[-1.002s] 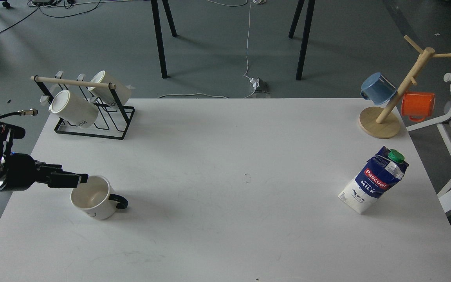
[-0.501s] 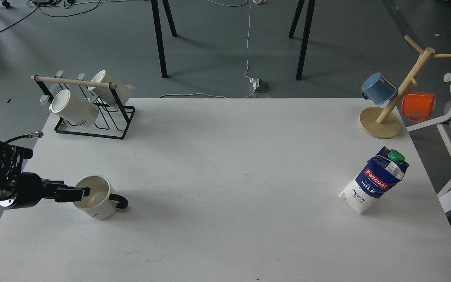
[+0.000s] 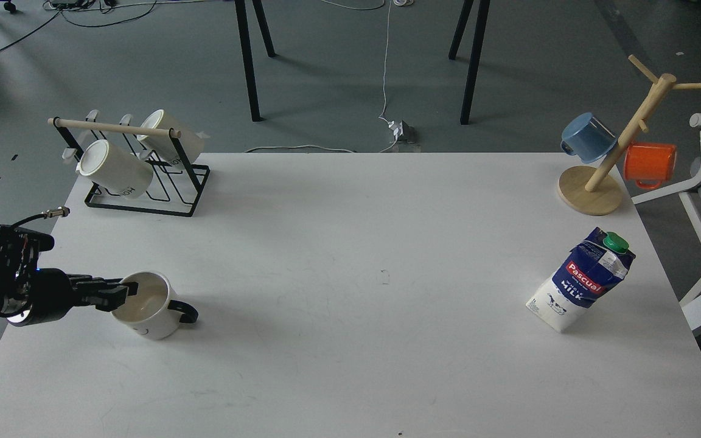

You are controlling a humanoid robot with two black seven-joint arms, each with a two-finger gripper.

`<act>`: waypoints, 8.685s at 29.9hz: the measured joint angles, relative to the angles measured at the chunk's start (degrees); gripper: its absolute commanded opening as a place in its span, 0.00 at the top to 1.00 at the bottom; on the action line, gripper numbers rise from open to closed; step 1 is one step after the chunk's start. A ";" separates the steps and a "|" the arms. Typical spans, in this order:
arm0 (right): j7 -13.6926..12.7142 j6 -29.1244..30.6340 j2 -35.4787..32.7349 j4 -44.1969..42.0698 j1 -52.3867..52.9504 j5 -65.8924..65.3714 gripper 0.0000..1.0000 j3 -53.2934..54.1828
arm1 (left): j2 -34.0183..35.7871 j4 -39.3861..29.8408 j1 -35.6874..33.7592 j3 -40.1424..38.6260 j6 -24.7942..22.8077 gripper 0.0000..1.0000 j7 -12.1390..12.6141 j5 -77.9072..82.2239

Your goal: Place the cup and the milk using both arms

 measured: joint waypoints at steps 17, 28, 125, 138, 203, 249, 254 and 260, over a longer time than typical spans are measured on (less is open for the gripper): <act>0.24 0.00 0.09 -4.49 -1.94 1.78 0.04 -0.19 | -3.69 -15.49 -9.32 -1.98 0.07 1.00 0.00 -1.38; 0.36 0.00 0.25 -8.32 -2.25 4.47 0.04 -0.28 | -22.34 -7.60 -10.27 -1.46 -1.45 1.00 0.00 -0.01; -9.17 0.00 14.55 6.91 -14.29 0.67 0.02 -7.63 | -20.27 -0.67 -5.90 -1.11 -0.73 0.05 0.00 -35.09; -9.13 0.00 13.97 6.74 -14.30 0.79 0.02 -5.29 | -20.24 0.82 -5.51 -1.04 -0.73 0.05 0.00 -35.09; -6.24 0.00 15.39 4.81 -16.99 0.63 0.15 -1.67 | -21.28 7.69 -3.50 -0.76 1.99 0.02 0.00 -35.18; 3.22 0.00 27.29 11.31 -21.90 0.54 0.07 -0.78 | -21.21 11.81 -1.97 -0.58 2.01 0.01 0.00 -35.09; 3.25 0.00 27.52 10.68 -19.09 0.30 0.07 -0.64 | -21.36 12.91 -1.58 -0.59 2.01 0.01 0.00 -35.09; 3.25 0.00 28.13 9.85 -16.71 0.13 0.07 -0.82 | -21.43 13.15 -1.53 -0.59 2.01 0.01 0.00 -35.09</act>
